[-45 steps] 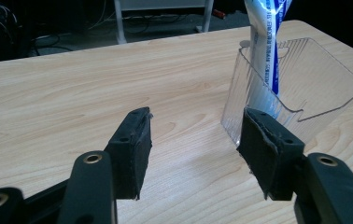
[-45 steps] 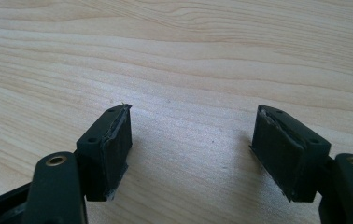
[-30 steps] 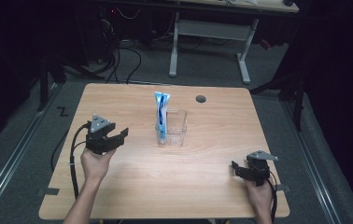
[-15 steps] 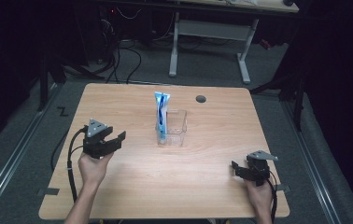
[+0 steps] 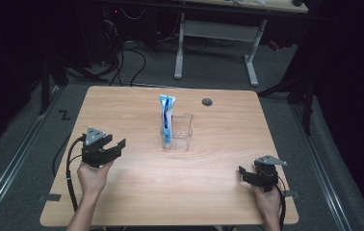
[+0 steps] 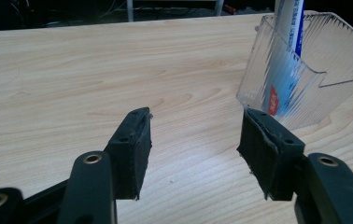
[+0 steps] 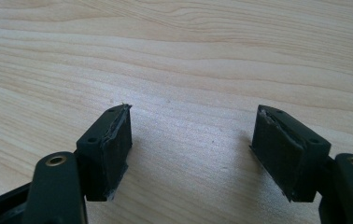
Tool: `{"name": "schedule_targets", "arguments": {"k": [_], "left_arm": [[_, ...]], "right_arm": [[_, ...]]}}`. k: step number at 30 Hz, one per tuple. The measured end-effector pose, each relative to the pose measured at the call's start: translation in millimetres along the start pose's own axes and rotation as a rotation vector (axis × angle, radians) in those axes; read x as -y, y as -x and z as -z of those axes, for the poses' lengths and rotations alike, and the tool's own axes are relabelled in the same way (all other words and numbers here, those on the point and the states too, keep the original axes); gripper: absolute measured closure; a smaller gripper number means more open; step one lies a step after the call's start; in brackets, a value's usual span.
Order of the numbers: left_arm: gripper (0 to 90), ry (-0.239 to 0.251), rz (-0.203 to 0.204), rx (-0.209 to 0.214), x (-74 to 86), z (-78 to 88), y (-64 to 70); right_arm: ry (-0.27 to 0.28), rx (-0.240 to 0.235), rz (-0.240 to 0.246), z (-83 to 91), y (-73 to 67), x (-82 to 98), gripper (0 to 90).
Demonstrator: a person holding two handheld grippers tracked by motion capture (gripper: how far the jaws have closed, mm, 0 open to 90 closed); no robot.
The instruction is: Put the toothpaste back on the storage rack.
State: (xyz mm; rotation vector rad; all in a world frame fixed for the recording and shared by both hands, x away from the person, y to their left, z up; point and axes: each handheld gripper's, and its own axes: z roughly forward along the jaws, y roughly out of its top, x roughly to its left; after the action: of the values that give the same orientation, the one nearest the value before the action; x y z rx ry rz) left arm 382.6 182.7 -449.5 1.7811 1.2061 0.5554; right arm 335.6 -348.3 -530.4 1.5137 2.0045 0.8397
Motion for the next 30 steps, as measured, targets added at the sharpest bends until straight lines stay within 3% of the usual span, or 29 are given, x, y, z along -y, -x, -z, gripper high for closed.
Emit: {"name": "schedule_targets", "arguments": {"k": [13, 30], "left_arm": [[43.5, -0.01, 0.024, -0.007, 11.2, 1.6, -3.4], [43.3, -0.056, 0.023, -0.019, 26.5, -3.9, -3.3]], "right_arm": [[0.0, 0.0, 0.0, 0.0, 0.0, 0.0, 28.3], [0.0, 0.0, 0.0, 0.0, 0.0, 0.0, 28.3]]}}
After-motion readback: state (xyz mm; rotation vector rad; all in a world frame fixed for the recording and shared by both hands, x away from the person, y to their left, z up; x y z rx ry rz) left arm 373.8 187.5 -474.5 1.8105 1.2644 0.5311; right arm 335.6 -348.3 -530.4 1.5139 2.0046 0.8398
